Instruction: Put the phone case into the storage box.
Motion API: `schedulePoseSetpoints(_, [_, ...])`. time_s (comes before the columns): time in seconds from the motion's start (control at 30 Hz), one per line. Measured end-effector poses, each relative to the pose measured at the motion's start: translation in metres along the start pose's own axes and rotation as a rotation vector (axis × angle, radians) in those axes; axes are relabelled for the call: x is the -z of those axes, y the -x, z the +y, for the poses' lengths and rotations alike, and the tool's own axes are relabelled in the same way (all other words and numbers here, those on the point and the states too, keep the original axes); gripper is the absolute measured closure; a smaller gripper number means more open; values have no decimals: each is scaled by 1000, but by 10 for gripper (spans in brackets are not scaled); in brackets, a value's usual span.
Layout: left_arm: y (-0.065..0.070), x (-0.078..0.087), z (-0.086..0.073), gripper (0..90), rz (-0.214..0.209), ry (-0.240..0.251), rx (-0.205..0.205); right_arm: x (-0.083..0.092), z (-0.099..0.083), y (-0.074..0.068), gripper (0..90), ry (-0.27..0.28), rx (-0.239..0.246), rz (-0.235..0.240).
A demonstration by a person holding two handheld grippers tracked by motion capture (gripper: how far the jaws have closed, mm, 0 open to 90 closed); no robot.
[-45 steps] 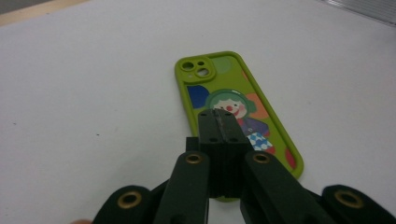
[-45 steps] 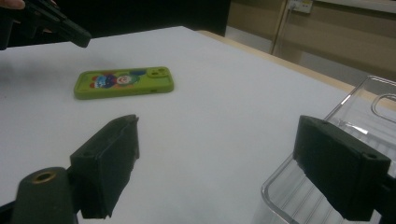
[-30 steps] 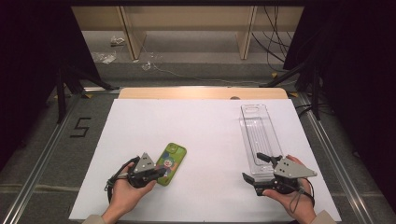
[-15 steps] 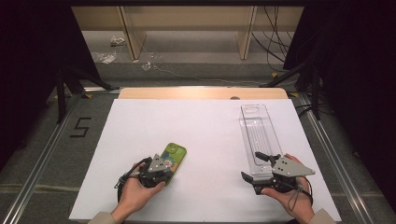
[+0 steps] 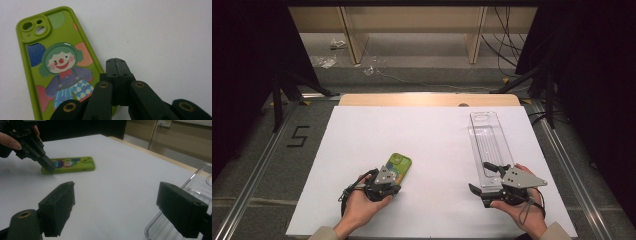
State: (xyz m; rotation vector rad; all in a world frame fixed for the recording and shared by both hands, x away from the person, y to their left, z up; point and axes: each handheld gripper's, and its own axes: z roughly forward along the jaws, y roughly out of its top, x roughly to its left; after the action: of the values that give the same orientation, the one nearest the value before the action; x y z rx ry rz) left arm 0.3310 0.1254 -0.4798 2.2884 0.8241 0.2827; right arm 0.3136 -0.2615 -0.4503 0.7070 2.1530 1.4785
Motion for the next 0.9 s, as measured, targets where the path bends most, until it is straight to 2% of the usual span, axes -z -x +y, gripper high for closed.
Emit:
schedulePoseSetpoints(0.3, [5, -7, 2, 898, 24, -47, -36, 0, 0, 0, 161, 1, 0, 3])
schedulePoseSetpoints(0.53, [1, -4, 0, 898, 46, -65, -13, 0, 0, 0, 162, 1, -1, 5])
schedulePoseSetpoints(0.9, [-4, 0, -4, 898, 61, -86, -3, 0, 0, 0, 163, 2, -1, 10])
